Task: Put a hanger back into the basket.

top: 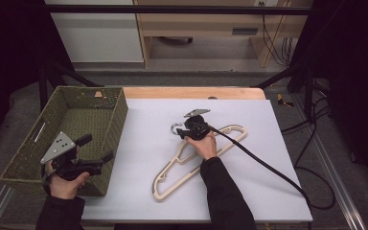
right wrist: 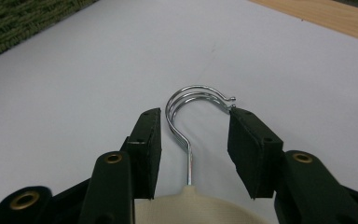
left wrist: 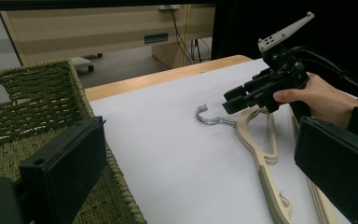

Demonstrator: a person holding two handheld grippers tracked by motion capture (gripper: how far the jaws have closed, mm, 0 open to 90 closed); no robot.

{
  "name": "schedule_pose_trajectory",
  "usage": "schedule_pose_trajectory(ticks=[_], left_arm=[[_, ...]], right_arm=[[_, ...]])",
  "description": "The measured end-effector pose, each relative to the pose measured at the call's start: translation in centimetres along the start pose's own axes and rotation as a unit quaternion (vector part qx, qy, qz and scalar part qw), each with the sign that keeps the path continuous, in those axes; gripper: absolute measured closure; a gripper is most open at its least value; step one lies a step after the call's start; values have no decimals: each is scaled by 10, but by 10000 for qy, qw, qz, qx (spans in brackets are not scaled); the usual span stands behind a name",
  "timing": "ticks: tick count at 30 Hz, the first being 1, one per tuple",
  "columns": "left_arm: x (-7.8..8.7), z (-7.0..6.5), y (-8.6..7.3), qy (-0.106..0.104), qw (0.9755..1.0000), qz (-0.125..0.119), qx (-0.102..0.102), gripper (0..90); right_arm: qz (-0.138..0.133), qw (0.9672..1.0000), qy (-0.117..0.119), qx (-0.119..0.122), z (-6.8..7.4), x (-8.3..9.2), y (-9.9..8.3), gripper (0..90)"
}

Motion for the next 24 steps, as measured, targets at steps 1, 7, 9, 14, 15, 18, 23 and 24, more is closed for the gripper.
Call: schedule_pose_trajectory(ticks=[1,7,9,14,15,18,23,24], left_arm=[[0,0,0,2,10000,1,-2,25],[1,0,0,-1,10000,14,-13,25],[1,0,0,-5,10000,23,-26,25],[0,-1,0,-5,10000,32,-28,25],[0,-1,0,-6,10000,5,-11,25],[0,-1,0,-4,10000,4,-10,25],[0,-1,0,-4,10000,3,-9,26],[0,-1,0,-2,10000,5,-12,26]], right_arm=[[0,10000,0,0,0,0,0,552],[179,9998,-41,62,-1,-7,-8,604],[199,9998,-48,78,-1,-7,-9,615],[252,9996,-37,83,-1,-11,-12,683],[252,9996,-37,83,-1,-11,-12,683],[296,9994,-47,143,-1,-12,-14,726],[403,9991,5,140,0,-14,-18,791],[423,9990,4,148,0,-15,-19,795]])
Point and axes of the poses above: each handheld gripper's, and its own axes: x roughly backward along the jaws, y roughly out of its top, z roughly to its left, the point moved 10 cm from there along -x, roughly forward along the jaws, and after that the axes turned 11 degrees about -y, right-handed, at the moved point
